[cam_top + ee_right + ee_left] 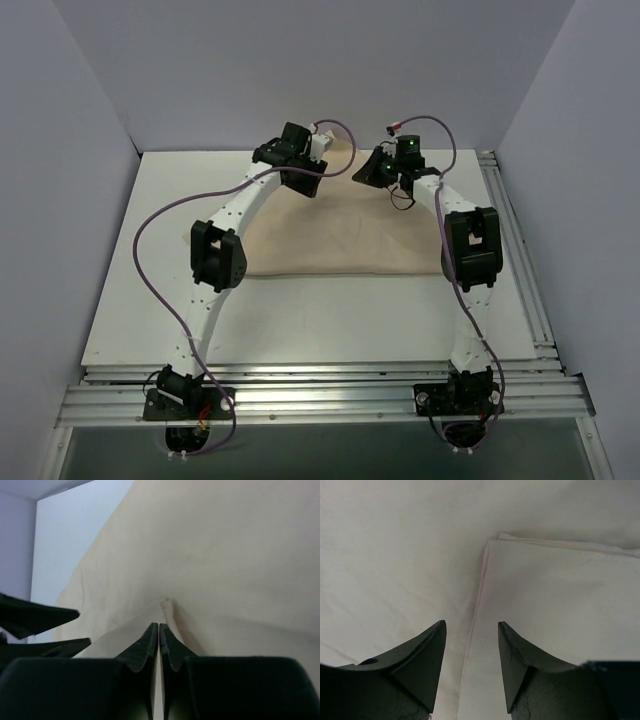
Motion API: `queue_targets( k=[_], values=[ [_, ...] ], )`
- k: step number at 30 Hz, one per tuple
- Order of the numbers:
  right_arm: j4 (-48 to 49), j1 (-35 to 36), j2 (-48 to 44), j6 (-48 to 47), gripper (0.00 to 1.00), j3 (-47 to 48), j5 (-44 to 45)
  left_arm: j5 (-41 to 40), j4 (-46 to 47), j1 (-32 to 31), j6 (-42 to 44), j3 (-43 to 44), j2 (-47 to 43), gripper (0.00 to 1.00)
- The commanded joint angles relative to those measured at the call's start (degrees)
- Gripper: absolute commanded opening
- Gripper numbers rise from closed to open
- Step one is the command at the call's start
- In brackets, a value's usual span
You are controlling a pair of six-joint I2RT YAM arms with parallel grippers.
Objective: Prepare the surgical pack
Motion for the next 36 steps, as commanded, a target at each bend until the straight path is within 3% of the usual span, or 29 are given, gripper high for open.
queue_targets(
  k=[1,6,10,21,31,36],
  values=[
    [8.87,1.52,-3.3,5.65,0.0,-7.62,-7.11,6.6,2.81,-0.61,-2.27,1.64,2.74,0.55],
    [16.59,2.75,-1.72,10.4,0.0,-12.64,-12.74,8.36,3.42,-0.61,-2.62,3.56,6.08,0.55],
    [16.44,2.75,1.09,10.76,0.0,-11.85,-12.83,6.6,3.42,-0.44,-2.97,5.06,8.46,0.55],
    [1.77,1.96,9.79,2.5,0.0,-4.83,-11.25,5.55,3.51,0.09,-3.06,4.63,10.39,0.55],
    [0.09,1.43,10.85,-0.14,0.0,-4.21,-10.63,4.93,4.39,1.14,-3.85,2.87,11.36,0.56],
    [-5.69,1.08,9.62,-0.75,0.0,2.27,-8.36,2.56,5.09,1.14,-3.24,3.13,11.1,0.56]
  ],
)
